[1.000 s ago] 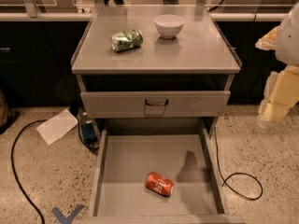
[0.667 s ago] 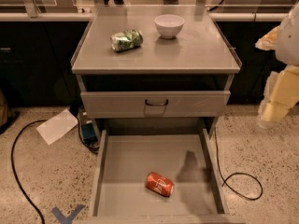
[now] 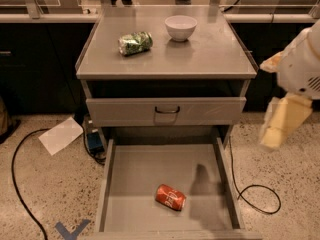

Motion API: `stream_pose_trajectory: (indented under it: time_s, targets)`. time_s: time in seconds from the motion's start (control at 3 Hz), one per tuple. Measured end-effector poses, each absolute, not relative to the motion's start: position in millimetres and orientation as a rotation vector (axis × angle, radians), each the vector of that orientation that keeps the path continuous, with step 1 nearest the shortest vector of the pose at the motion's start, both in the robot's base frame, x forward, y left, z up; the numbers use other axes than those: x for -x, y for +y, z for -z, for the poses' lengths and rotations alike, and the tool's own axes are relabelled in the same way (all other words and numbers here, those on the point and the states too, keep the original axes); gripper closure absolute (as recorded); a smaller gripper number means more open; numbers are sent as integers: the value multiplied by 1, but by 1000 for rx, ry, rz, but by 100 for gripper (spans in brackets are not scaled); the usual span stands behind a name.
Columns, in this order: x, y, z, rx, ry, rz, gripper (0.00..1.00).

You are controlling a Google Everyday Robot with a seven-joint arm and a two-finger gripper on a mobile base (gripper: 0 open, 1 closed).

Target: Pick coke can from middle drawer and place on counter

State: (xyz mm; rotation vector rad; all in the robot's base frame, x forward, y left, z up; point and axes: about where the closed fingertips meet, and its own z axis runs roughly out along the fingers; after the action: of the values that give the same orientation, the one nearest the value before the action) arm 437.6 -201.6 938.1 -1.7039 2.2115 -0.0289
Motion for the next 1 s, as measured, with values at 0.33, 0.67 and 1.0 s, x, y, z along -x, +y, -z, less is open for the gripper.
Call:
stream_pose_trajectory:
  time_s: [0.33,0.67,1.0]
  targets:
    - [-439,-189,-876,1665,2234,-23,0]
    - [-440,-180,-809,1638,2272,-78,0]
    - [-440,-175,-755,1615,2311,-130,0]
